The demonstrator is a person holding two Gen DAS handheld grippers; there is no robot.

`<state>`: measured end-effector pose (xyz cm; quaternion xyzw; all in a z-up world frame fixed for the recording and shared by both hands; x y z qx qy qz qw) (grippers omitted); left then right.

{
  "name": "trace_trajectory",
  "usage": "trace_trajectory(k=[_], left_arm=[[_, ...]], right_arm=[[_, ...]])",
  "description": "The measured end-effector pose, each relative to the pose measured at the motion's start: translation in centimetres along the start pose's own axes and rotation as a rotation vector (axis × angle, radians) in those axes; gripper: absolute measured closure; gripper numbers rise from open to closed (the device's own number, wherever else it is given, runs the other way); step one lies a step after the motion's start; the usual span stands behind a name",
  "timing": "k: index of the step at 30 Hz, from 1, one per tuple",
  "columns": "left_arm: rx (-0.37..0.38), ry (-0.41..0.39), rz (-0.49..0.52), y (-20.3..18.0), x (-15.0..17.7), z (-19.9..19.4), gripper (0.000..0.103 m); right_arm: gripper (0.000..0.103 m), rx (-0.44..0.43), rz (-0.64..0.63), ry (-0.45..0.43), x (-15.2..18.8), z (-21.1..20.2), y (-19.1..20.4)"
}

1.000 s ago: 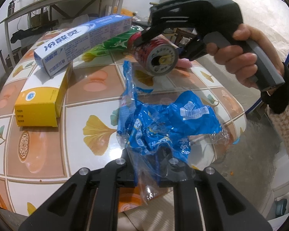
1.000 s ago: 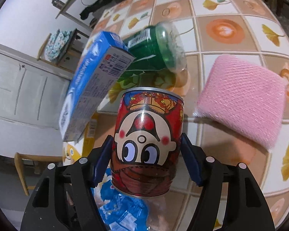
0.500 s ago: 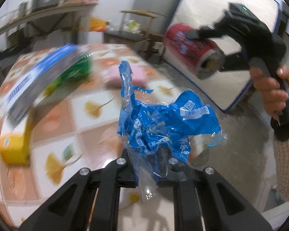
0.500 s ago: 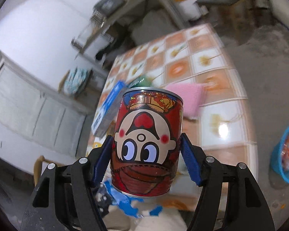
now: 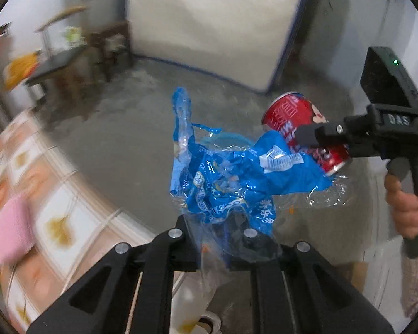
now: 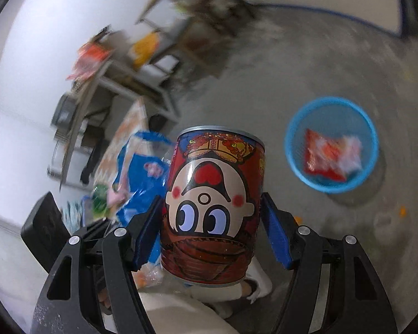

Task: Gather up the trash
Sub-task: 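Carry the red can and Yakult bag to the blue wastebasket, then open both tools over the blue wastebasket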

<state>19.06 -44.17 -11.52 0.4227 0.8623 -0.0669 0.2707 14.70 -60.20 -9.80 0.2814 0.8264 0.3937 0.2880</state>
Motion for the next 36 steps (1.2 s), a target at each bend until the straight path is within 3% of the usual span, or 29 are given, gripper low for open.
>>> trace_trajectory(k=[3,6,9,11,13,15,18,22,30,36], left_arm=[[0.041,0.11,0.018,-3.5,-1.7,5.6,0.092],[0.053,0.162,0.047,-6.2,-3.3,10.1,0.092],[0.093,0.191,0.005,-8.8,-5.6,14.3,0.091],[0.11,0.186,-0.02,-10.3,-7.4,16.9,0.08],[0.1,0.197,-0.041,-10.8,-8.5,19.3,0.029],[0.017,0.201,-0.06,-10.3,-8.5,21.2,0.018],[-0.003,0.263,-0.09,-9.1,-7.0,23.2,0.011],[0.025,0.233,-0.072,-9.0,-6.9,22.6,0.007],[0.091,0.142,-0.13,-7.1,-9.8,17.1,0.007],[0.162,0.022,-0.198,-3.1,-12.6,8.0,0.007]], right_arm=[[0.038,0.046,0.079,-0.004,-1.2,0.2,-4.9],[0.038,0.058,0.176,-0.004,-2.5,0.8,-9.9],[0.038,0.102,0.239,0.003,-4.2,1.8,-14.1],[0.038,0.156,0.246,-0.004,-5.9,2.1,-17.1],[0.036,0.232,0.236,-0.019,-7.3,2.8,-19.2],[0.035,0.291,0.221,-0.027,-8.1,3.7,-21.4],[0.033,0.352,0.234,-0.005,-7.7,4.8,-24.0],[0.033,0.419,0.233,-0.006,-6.6,4.7,-25.6],[0.033,0.414,0.195,-0.115,-7.8,1.5,-23.9],[0.033,0.347,0.073,-0.11,-8.4,2.0,-20.2]])
Point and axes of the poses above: each gripper's, at about its wrist camera, not at the fingertips, and z roughly the way its jaws point, y to its left, x to its underside, the point moved 10 cm from there along z, roughly the way its jaws point, and after that the axes turned 15 degrees about -x, right-handed, at the moved point
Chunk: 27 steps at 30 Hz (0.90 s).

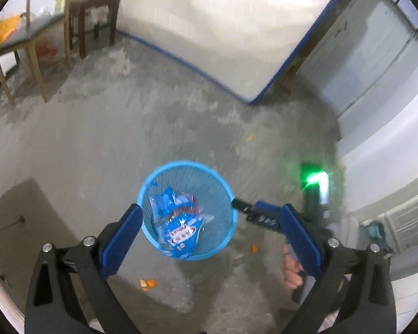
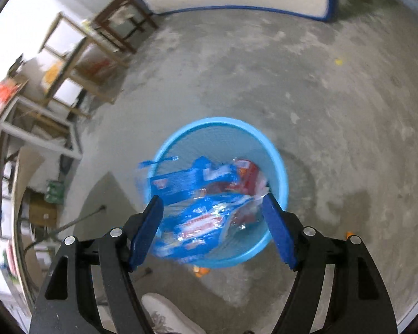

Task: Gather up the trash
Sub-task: 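Open both tools over the blue wastebasket, then bring both open tools back over the table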

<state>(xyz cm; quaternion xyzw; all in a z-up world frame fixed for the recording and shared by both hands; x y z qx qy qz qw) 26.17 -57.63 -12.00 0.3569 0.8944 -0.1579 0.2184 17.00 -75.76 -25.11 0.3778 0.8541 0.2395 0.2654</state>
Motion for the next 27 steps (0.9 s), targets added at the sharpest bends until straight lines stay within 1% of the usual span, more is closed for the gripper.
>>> trace_trajectory(k=[2,3,5,6,7,8,9,10,11,12,13,15,16,17,18,19,21,22,24,25,27], left_arm=[[-0.016,-0.049,0.009,1.6,0.0,-3.9,0.007],[-0.025,-0.079,0.011,3.0,0.3,-6.7,0.007],[-0.046,-0.113,0.023,5.0,1.6,-10.8,0.006],[-0.058,-0.126,0.023,5.9,2.3,-12.4,0.006],[-0.07,-0.143,0.021,7.3,3.4,-14.3,0.006],[-0.084,-0.154,0.013,8.2,4.2,-15.7,0.006],[-0.099,-0.17,-0.012,9.8,5.8,-17.6,0.006],[-0.111,-0.177,-0.049,11.4,7.3,-19.1,0.006],[-0.125,-0.176,-0.082,12.7,8.6,-20.0,0.006],[-0.156,-0.171,-0.139,14.7,10.7,-21.5,0.006],[-0.181,-0.168,-0.184,16.3,12.6,-22.6,0.006],[-0.243,-0.168,-0.26,19.4,16.2,-24.8,0.006],[-0.292,-0.175,-0.304,21.2,18.0,-26.1,0.006],[-0.317,-0.18,-0.331,22.1,19.1,-26.8,0.006],[-0.353,-0.188,-0.381,23.7,21.1,-28.1,0.006],[-0.374,-0.192,-0.423,25.0,22.5,-28.9,0.006],[-0.391,-0.202,-0.491,27.1,24.9,-30.1,0.006],[-0.413,-0.205,-0.526,28.3,26.2,-30.4,0.006],[-0.479,-0.187,-0.578,30.1,28.1,-30.2,0.006],[-0.499,-0.179,-0.594,30.8,28.9,-30.0,0.006],[-0.493,-0.178,-0.607,31.6,30.0,-30.0,0.006]], right_arm=[[0.033,-0.033,-0.045,0.036,0.7,0.6,1.6],[0.033,-0.043,-0.057,0.056,1.0,1.0,2.1],[0.044,-0.101,-0.066,0.13,2.6,2.5,3.9],[0.046,-0.124,-0.058,0.156,3.1,3.0,4.4],[0.052,-0.164,-0.034,0.204,4.1,4.4,5.1],[0.059,-0.178,-0.02,0.235,4.7,5.4,5.3],[0.062,-0.176,-0.009,0.257,5.1,6.2,5.4],[0.068,-0.159,0.009,0.288,5.5,7.8,5.2],[0.075,-0.15,0.039,0.32,5.9,9.5,4.8],[0.08,-0.14,0.077,0.349,6.2,11.1,4.3],[0.087,-0.12,0.102,0.371,6.6,12.3,3.6],[0.091,-0.047,0.127,0.414,6.9,14.3,2.0],[0.093,0.03,0.143,0.439,7.2,15.2,0.4],[0.094,0.112,0.15,0.461,7.3,15.5,-1.0],[0.094,0.164,0.154,0.467,7.2,15.4,-1.9],[0.094,0.238,0.162,0.456,6.7,15.0,-3.4],[0.091,0.336,0.15,0.412,5.2,13.8,-4.9],[0.089,0.376,0.13,0.391,4.5,13.1,-5.3],[0.087,0.414,0.098,0.353,3.5,11.6,-5.3],[0.084,0.408,0.091,0.339,3.1,11.1,-5.0],[0.08,0.367,0.07,0.295,2.3,9.6,-3.6]])
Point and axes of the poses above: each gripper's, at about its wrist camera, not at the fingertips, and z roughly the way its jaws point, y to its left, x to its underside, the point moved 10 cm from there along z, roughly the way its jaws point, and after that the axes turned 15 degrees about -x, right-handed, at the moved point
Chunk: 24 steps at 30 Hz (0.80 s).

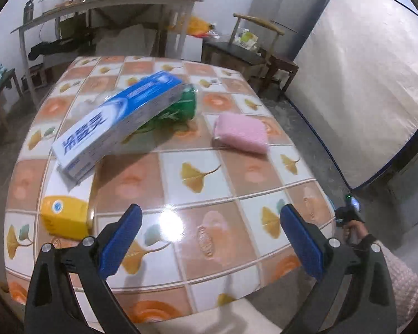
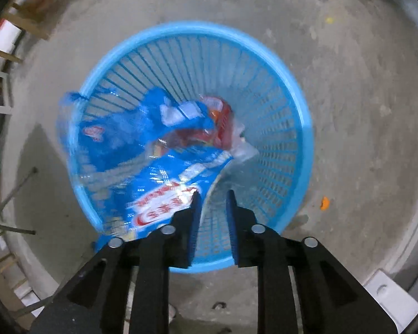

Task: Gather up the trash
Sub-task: 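Bring both open tools back over the table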

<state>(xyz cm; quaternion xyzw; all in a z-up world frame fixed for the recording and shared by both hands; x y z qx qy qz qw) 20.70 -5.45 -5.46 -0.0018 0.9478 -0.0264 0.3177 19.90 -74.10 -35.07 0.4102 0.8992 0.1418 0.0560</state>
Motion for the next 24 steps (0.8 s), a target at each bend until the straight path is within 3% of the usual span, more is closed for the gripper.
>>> trace_trajectory(k=[5,7,10,14,18,21,24], left_arm=[[-0.018,-0.036,-0.014,1.9,0.9,-0.2,0.006],[-0.028,-0.039,-0.021,2.5,1.2,0.0,0.006],[-0.019,-0.027,-0.051,2.9,1.8,0.1,0.006],[-0.016,-0.043,-0.087,3.8,2.5,-0.2,0.006],[-0.039,-0.055,-0.085,4.6,3.6,-0.6,0.006],[-0.063,-0.06,-0.092,5.3,4.7,-0.8,0.006],[-0.069,-0.061,-0.11,5.8,5.7,-0.9,0.006]], right_arm=[[0.046,-0.103,-0.144,-0.2,1.2,-9.3,5.4],[0.04,-0.16,-0.212,-0.271,1.9,-13.4,8.8],[0.031,-0.269,-0.372,-0.334,3.8,-19.7,16.5],[0.016,-0.405,-0.647,-0.323,8.5,-24.2,28.2],[0.008,-0.464,-1.017,-0.243,15.7,-24.4,39.4],[0.008,-0.41,-1.297,-0.208,20.7,-21.7,46.4],[0.008,-0.323,-1.451,-0.161,22.7,-18.1,50.9]])
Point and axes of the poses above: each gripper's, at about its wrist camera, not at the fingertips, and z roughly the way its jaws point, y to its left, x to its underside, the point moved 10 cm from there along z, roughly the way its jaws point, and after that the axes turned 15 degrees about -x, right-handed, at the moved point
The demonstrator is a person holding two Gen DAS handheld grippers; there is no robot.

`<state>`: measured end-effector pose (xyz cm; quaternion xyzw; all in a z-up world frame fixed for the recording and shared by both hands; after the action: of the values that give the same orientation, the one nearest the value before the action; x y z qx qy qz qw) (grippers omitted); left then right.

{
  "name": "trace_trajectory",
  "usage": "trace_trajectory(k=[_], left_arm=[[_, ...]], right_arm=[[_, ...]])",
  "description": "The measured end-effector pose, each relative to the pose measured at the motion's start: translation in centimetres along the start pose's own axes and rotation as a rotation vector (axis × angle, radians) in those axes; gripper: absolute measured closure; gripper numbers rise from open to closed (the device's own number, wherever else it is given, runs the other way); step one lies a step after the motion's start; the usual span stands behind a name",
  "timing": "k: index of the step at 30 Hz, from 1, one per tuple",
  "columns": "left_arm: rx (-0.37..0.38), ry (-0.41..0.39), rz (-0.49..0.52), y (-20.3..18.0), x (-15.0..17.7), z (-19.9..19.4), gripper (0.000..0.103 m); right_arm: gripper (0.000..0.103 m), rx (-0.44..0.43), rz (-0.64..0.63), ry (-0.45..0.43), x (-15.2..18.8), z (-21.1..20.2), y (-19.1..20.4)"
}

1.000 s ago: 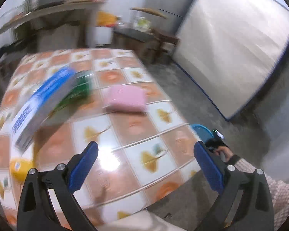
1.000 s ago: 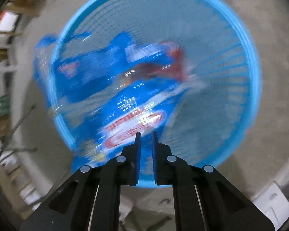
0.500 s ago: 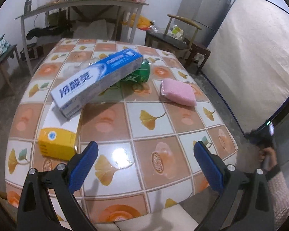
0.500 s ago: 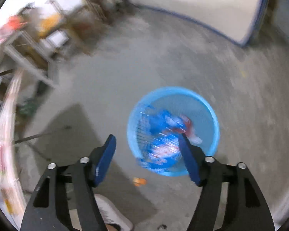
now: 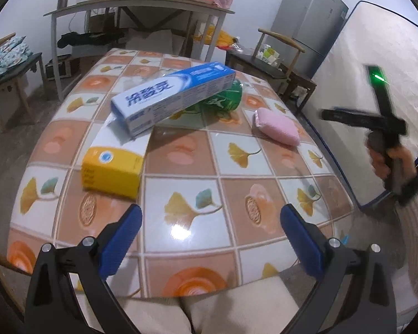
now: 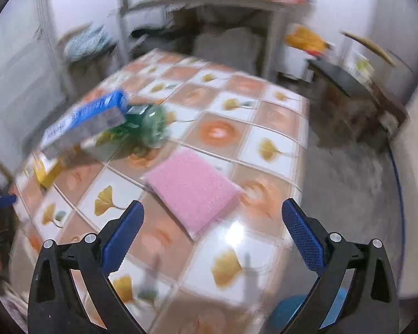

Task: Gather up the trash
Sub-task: 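Bring both open tools back over the table, then move the right tool to the pink sponge and close on it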

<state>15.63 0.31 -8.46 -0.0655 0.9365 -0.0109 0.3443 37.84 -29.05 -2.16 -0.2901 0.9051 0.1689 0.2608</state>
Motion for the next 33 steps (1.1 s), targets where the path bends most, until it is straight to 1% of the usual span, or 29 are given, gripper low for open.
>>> trace_trajectory(k=[2,3,5,7,9,12,15,17,21,25,26,29,30,33], left_arm=[[-0.007,0.004,-0.002,0.4,0.7,0.1,0.006],[-0.013,0.01,0.003,0.5,1.0,0.2,0.006],[-0.027,0.015,0.009,0.8,1.7,0.5,0.006],[-0.023,0.02,0.011,0.9,2.0,0.7,0.006],[-0.016,0.027,0.011,1.0,2.3,1.0,0.006],[-0.016,0.024,0.019,1.1,2.5,1.3,0.006],[-0.049,-0.007,0.057,1.3,2.2,1.4,0.006],[-0.063,-0.017,0.073,1.5,2.0,1.5,0.006],[-0.052,-0.014,0.067,2.0,1.9,1.7,0.006],[-0.039,-0.002,0.051,2.2,2.0,1.8,0.006],[-0.035,0.0,0.053,2.1,2.0,1.8,0.006],[-0.028,0.0,0.063,2.0,2.3,1.5,0.006],[-0.026,-0.003,0.066,1.9,2.3,1.4,0.006],[-0.028,-0.015,0.071,1.9,2.1,0.8,0.006]], right_arm=[[0.008,0.061,-0.052,0.06,-1.3,2.9,0.0],[0.008,0.076,-0.058,0.081,-1.8,4.0,-0.1],[0.008,0.065,-0.017,0.118,-2.6,6.6,-1.3],[0.008,0.012,0.077,0.122,-2.8,7.9,-2.8],[0.008,-0.072,0.227,0.101,-3.0,9.2,-3.9],[0.008,-0.129,0.421,0.111,-1.9,10.5,-5.6],[0.008,-0.172,0.517,0.097,-0.8,10.5,-5.9],[0.008,-0.2,0.521,0.098,-0.4,10.0,-5.1],[0.008,-0.242,0.495,0.146,1.4,9.0,-2.1],[0.008,-0.234,0.431,0.193,3.2,7.9,0.9],[0.008,-0.215,0.404,0.203,3.5,7.7,1.3],[0.008,-0.116,0.344,0.21,3.7,7.5,1.4],[0.008,-0.094,0.353,0.205,3.6,7.5,1.3],[0.008,-0.077,0.381,0.194,2.7,7.9,1.3]])
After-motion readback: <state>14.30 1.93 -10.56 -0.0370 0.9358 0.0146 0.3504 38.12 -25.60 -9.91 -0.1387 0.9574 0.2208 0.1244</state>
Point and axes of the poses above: each gripper's, at about its wrist camera, not at the fingertips, and z roughly the way its jaws point, y to its left, x to its underside, the point moved 10 cm from there along z, roughly the way its jaws point, and after that the axes turned 15 degrees about -x, right-handed, at the moved point
